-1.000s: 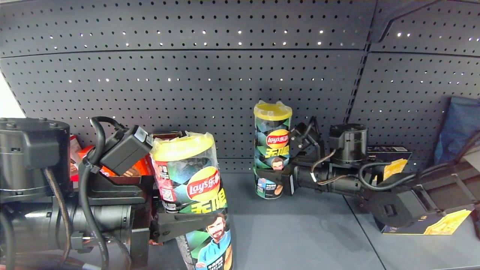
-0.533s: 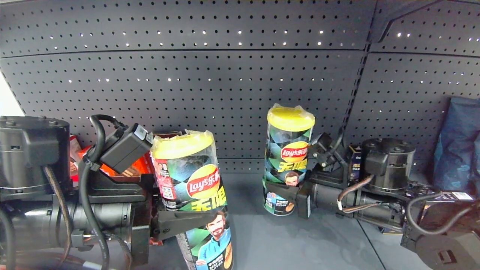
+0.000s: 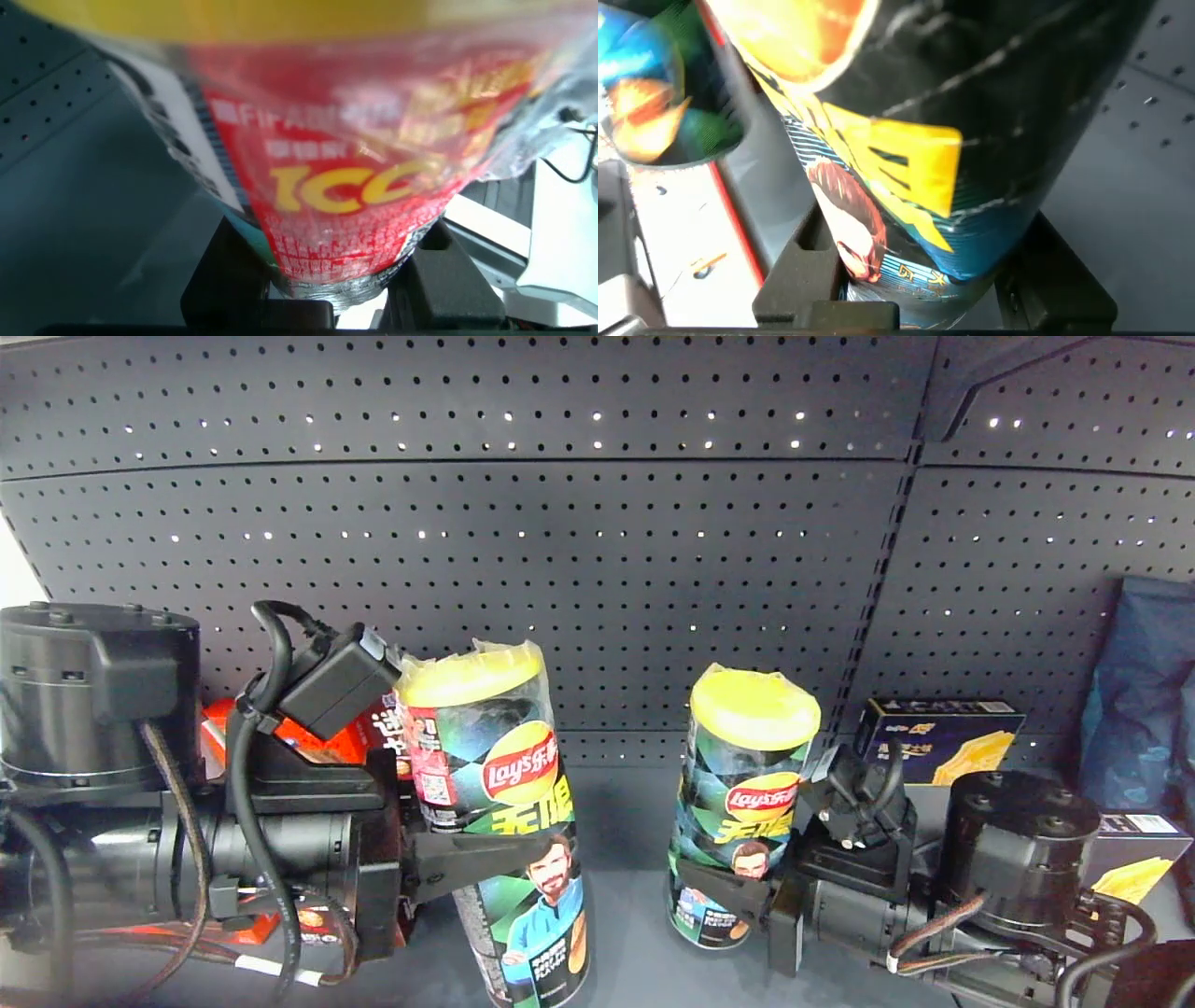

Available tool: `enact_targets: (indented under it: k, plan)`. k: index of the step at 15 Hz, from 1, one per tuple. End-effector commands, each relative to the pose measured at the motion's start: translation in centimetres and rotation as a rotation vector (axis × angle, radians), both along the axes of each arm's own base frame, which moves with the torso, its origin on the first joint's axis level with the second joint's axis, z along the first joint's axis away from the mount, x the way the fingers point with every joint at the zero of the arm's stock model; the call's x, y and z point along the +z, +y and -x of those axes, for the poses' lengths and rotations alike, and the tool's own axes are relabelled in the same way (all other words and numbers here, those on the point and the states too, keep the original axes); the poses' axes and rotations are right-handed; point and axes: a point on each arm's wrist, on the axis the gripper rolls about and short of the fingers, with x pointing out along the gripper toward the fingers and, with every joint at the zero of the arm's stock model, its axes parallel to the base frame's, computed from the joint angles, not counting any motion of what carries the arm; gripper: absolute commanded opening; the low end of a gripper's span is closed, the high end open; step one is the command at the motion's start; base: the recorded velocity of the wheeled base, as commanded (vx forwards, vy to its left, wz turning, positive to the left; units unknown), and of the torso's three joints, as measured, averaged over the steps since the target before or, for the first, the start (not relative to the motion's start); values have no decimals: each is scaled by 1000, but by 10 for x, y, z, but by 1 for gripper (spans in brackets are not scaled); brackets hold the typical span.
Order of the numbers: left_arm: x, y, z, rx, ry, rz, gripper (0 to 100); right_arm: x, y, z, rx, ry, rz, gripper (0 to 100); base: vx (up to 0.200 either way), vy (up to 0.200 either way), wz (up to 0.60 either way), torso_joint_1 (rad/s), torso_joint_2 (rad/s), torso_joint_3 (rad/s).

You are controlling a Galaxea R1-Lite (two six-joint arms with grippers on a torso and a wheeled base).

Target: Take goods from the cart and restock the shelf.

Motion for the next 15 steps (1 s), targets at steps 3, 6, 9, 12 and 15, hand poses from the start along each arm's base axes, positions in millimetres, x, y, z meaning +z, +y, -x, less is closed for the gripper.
enact_targets:
  k: [3,6,9,12,15]
  plan:
    - [-3,-5,-10,8,14,-11,0,-15,6,4,-15,38,46,0,0,0,0,0,0,0]
    - [-2,-5,-10,8,10,-10,0,-21,20,9,-26,55,45,0,0,0,0,0,0,0]
    - [-3,-5,-10,8,11,-11,0,-27,27,7,-60,38,37,0,0,0,0,0,0,0]
    - [-4,-6,-11,8,15,-13,0,-30,28,6,-87,38,42,0,0,0,0,0,0,0]
    - [-3,-6,-12,8,13,-12,0,-30,30,9,-81,43,40,0,0,0,0,0,0,0]
